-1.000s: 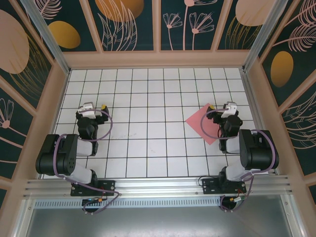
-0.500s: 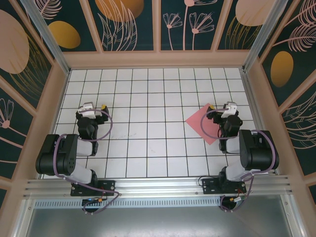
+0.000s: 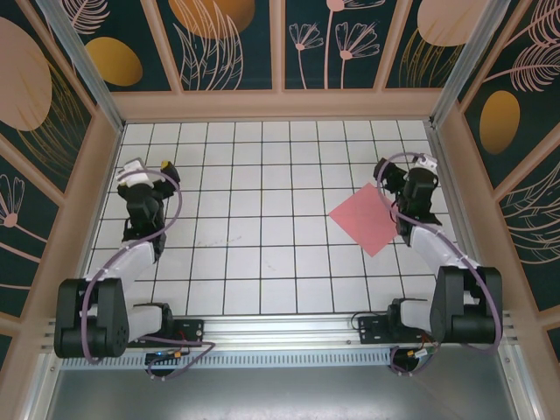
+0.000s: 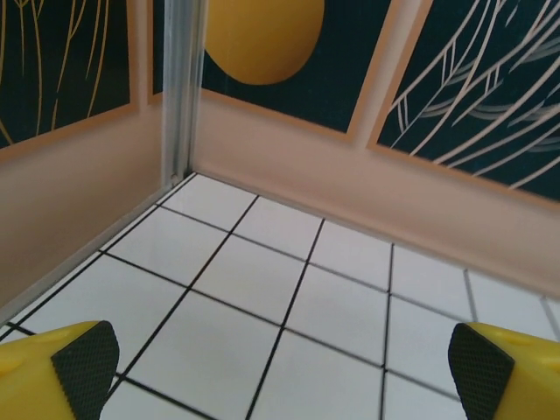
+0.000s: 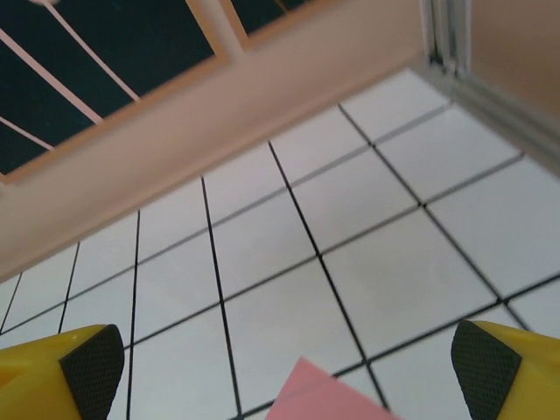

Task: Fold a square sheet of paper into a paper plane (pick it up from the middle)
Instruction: Move the square sheet of paper to the center of the table.

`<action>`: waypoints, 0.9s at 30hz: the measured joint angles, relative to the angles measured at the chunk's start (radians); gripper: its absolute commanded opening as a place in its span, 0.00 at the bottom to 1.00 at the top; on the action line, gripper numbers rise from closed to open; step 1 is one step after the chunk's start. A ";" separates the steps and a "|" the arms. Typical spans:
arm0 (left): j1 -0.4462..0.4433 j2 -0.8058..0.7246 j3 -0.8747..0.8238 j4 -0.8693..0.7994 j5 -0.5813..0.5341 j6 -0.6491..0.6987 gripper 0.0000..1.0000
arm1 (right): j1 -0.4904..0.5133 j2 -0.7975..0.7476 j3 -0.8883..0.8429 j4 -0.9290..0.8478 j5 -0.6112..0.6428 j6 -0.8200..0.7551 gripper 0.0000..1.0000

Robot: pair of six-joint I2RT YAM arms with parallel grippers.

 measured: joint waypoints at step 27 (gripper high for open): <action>0.001 0.008 0.224 -0.484 0.253 -0.203 0.99 | 0.183 0.584 0.485 -0.585 -0.001 0.324 0.97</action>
